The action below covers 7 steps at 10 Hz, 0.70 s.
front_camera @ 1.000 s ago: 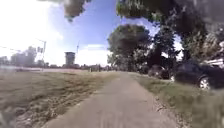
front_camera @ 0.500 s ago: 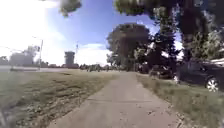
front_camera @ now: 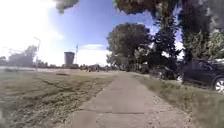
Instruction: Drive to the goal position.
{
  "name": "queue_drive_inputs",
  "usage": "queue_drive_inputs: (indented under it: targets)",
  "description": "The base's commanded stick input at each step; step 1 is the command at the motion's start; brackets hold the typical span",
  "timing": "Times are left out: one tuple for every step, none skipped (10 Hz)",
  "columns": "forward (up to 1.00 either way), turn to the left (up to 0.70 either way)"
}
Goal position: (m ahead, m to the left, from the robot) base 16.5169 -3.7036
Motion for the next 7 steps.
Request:
queue_drive_inputs:
  targets:
    - [1.0, 0.0]
    - [1.0, 0.0]
    - [1.0, 0.0]
    - [1.0, 0.0]
    - [1.0, 0.0]
    - [1.0, 0.0]
    - [1.0, 0.0]
